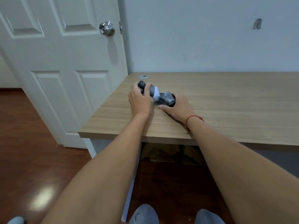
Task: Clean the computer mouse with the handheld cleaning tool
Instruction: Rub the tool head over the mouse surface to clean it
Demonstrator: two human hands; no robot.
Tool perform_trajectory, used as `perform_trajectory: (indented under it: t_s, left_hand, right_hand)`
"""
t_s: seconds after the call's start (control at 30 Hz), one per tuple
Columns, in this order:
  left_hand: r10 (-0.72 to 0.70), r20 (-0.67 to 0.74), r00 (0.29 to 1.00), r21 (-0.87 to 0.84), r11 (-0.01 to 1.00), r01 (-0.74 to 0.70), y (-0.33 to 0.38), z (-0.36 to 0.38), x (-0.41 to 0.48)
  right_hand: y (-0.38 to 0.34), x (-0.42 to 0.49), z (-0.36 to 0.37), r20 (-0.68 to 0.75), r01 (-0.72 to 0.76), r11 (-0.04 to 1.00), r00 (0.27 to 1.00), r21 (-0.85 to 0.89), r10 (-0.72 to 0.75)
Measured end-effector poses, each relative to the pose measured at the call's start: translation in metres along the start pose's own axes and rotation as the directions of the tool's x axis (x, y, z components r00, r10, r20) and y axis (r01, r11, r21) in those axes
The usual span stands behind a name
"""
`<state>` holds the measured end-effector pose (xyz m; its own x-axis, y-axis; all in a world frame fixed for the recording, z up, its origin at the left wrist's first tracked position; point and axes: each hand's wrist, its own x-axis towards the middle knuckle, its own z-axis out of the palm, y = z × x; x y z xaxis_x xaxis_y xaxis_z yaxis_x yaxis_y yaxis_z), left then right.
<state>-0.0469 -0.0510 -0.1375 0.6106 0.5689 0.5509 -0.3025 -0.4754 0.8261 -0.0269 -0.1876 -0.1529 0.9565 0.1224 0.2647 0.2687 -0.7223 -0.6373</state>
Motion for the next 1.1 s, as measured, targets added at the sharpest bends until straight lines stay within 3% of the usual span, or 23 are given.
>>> perform_trajectory:
  t_s: [0.13,0.23,0.33,0.5,0.6,0.7,0.87,1.03,1.1]
  left_hand:
    - [0.143,0.154,0.978,-0.059,0.989,-0.136,0.005,0.002,-0.007]
    - [0.191,0.239,0.952,0.123,0.967,-0.224,0.000,0.006,-0.005]
    - [0.124,0.197,0.972,0.278,0.944,-0.177,0.000,0.003,-0.005]
    - [0.269,0.195,0.943,0.030,0.959,-0.280,0.009,0.004,-0.011]
    - [0.190,0.232,0.954,0.141,0.964,-0.226,0.003,0.006,-0.008]
    - [0.025,0.122,0.992,0.260,0.964,-0.057,-0.002,0.004,-0.002]
    - [0.192,0.157,0.969,0.000,0.981,-0.194,0.006,0.002,-0.011]
    - [0.010,0.127,0.992,0.262,0.964,-0.044,-0.003,0.003,-0.001]
    - [0.051,0.134,0.990,0.224,0.971,-0.080,-0.001,0.004,-0.001]
  right_hand:
    - [0.001,0.003,0.001,0.007,-0.006,1.000,1.000,-0.018,0.006]
    - [0.000,0.003,0.001,0.008,-0.003,1.000,1.000,-0.019,0.003]
    - [0.000,0.002,0.002,0.005,0.004,1.000,1.000,-0.015,-0.004]
    - [0.001,0.004,0.002,0.014,0.001,1.000,1.000,-0.023,-0.001]
    - [0.000,0.003,0.002,0.007,0.005,1.000,1.000,-0.030,-0.005]
    - [0.000,0.001,0.002,-0.001,0.009,0.999,1.000,-0.034,-0.009]
    - [-0.002,0.000,0.000,0.002,-0.003,0.999,1.000,-0.049,0.004]
    - [-0.004,-0.001,0.001,0.022,-0.028,0.999,0.999,-0.022,0.028]
    - [-0.005,0.000,-0.001,0.041,-0.071,0.996,0.997,0.051,0.069]
